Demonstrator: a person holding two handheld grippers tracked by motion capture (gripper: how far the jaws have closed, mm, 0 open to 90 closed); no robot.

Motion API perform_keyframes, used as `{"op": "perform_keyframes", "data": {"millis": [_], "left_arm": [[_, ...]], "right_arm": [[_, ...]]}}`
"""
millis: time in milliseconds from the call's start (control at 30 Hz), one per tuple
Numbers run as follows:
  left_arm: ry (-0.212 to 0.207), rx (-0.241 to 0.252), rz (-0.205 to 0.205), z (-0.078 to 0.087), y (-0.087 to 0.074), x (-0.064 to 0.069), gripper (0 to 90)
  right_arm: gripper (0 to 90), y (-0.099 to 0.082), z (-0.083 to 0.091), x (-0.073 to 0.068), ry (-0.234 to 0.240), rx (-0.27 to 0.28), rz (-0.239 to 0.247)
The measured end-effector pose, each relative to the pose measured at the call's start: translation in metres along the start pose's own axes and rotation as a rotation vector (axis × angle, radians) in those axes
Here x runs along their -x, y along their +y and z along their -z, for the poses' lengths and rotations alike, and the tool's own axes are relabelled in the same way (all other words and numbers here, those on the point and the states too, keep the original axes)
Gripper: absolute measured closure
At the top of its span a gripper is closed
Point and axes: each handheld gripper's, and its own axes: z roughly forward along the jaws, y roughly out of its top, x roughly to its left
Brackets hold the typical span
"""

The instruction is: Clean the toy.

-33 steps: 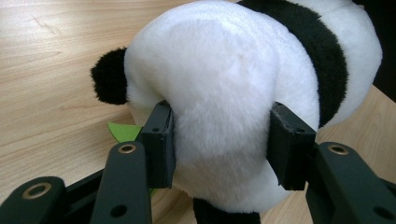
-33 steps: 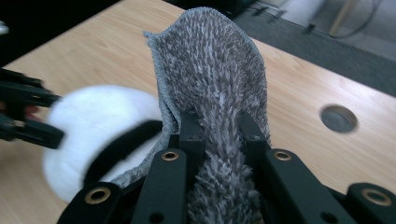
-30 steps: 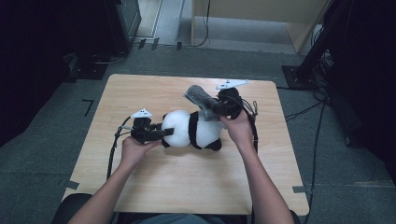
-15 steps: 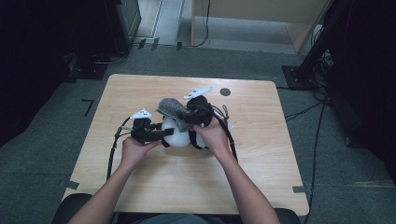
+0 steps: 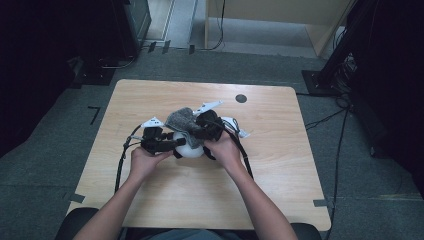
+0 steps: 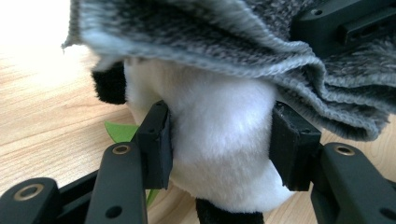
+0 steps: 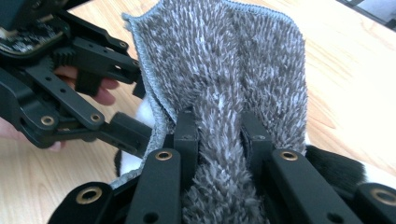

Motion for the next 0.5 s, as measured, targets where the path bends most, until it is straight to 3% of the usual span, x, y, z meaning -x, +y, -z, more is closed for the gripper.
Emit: {"op": "perform_keyframes", "data": {"millis": [200, 500], "left_arm": [[0.001, -0.006, 0.001, 0.0, 0.0, -0.001, 46.8], [-0.003, -0.004, 0.006, -0.001, 0.001, -0.001, 46.2]], "right_arm": [[74.5, -0.003, 0.008, 0.003, -0.052, -0.025, 0.029], [74.8, -0.013, 0.033, 0.022, -0.108, -0.019, -0.004]]}}
